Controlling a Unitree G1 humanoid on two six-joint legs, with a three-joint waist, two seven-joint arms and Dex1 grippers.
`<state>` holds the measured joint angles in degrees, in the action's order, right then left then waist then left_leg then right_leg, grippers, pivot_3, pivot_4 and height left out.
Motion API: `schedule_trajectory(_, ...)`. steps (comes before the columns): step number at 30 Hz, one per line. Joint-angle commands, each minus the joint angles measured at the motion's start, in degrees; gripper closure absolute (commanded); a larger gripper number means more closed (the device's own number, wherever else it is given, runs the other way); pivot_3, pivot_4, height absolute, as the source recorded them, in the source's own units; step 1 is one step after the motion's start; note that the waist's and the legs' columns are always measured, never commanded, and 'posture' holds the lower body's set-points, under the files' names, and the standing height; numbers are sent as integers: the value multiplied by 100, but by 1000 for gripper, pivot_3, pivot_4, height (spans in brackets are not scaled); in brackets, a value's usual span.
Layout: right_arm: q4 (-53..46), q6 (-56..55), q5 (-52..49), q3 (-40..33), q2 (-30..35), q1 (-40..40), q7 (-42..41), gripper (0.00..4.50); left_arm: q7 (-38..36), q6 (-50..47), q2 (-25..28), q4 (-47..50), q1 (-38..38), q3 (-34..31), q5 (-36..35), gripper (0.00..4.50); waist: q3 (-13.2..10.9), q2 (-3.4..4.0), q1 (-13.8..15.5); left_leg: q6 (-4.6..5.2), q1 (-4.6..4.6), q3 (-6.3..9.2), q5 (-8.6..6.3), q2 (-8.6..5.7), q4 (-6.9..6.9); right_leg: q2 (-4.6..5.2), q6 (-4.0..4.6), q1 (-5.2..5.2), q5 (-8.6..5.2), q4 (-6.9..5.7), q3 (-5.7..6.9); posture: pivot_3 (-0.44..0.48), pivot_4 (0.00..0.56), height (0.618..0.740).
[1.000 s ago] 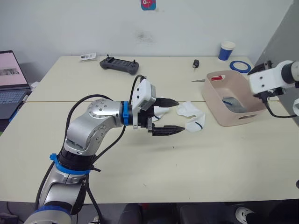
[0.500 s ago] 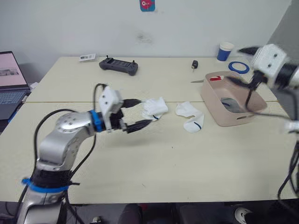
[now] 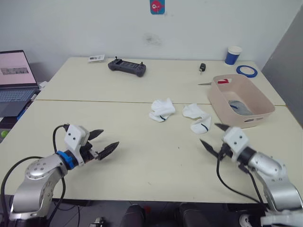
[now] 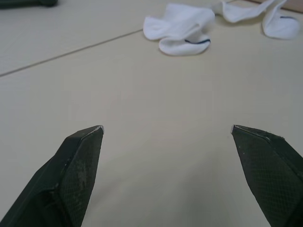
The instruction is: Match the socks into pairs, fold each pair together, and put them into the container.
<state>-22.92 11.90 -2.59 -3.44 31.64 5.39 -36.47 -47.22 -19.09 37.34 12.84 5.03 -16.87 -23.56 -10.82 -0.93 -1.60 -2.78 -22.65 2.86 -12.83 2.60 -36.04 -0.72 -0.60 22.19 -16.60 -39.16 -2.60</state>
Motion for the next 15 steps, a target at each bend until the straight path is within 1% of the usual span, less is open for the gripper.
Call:
schedule_trajectory(1, 43, -297, -135, -197, 100, -52, -45, 128, -49, 194, 49, 426, 28, 43, -15, 0, 0, -1, -7, 0, 0, 0, 0, 1, 0, -2, 1, 0, 1, 0, -1, 0, 150, 740)
schedule_trajectory(4, 421, -464, -53, -47, 167, -290, -68, 128, -318, 207, 259, 645, 40, 113, -81, 0, 4, -8, -23, 0, 1, -1, 0, 5, 1, -9, 0, 1, 2, 0, -1, 0, 150, 740)
schedule_trajectory(7, 949, -535, 31, 151, 132, -808, -59, 128, -637, 110, 518, 849, -4, 292, -143, 0, 5, -8, -36, 1, 3, 0, 0, 10, 7, -17, -7, 4, 7, 0, -1, 0, 150, 740)
schedule_trajectory(9, 1340, -690, 97, 299, 130, -1122, -122, 128, -671, 112, 588, 945, -109, 453, -84, 0, 5, -8, -27, 1, 4, 0, 0, 9, 9, -18, -12, 5, 9, 0, 0, 0, 150, 740)
schedule_trajectory(11, 1721, -821, 229, 509, 145, -1399, -194, 128, -718, -26, 649, 1121, -193, 540, -182, 0, 5, -8, -25, 1, 2, 0, 0, 9, 8, -18, -12, 5, 9, 1, 1, 0, 150, 740)
schedule_trajectory(15, 2730, -1009, 398, 809, 86, -2025, -280, 128, -767, -295, 746, 1396, -456, 811, -246, 0, 5, -10, -22, 1, -4, 0, -1, 7, 7, -17, -16, 6, 11, 7, 0, 0, 150, 740)
